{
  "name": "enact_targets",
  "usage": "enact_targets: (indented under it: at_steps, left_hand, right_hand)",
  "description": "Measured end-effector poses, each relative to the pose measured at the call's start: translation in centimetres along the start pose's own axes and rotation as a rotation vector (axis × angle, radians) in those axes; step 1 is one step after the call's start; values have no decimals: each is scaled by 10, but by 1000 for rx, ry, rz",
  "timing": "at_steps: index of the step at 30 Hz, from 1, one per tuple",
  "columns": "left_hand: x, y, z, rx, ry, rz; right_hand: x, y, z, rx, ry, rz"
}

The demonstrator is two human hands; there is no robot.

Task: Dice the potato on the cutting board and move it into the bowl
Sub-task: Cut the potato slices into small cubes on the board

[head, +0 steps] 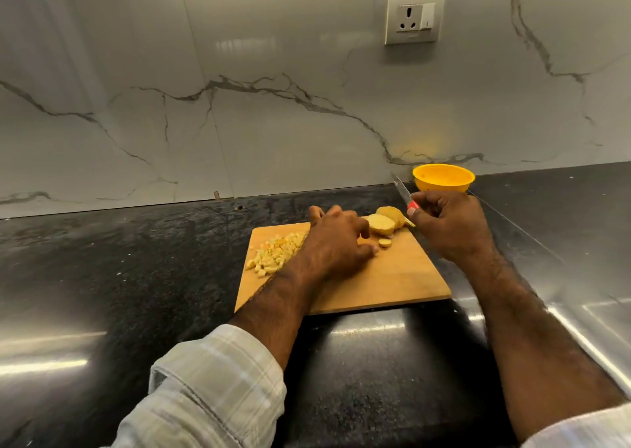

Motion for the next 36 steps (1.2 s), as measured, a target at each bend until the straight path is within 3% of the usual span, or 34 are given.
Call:
enact_targets:
  at_steps: [10,21,31,36]
  left_hand:
    - [-27,8,-12,28,5,92]
    - [43,16,0,64,-223,430]
    - [54,2,2,-2,-242,338]
    - [44,4,1,20,-168,370]
  right_hand:
    - [4,3,1,-3,-10,9]
    - [15,46,16,214,71,68]
    - [15,55,19,262,97,117]
    - [14,54,19,262,108,127]
Point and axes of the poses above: each hand's wrist, its own z-axis away from the middle knuckle, its own y-axis out of the palm, x = y × z, the point moved 10 cm from there along -z, towards the middle knuckle, and after that the axes turned 11 degrees about -z, right-handed, at the moved point
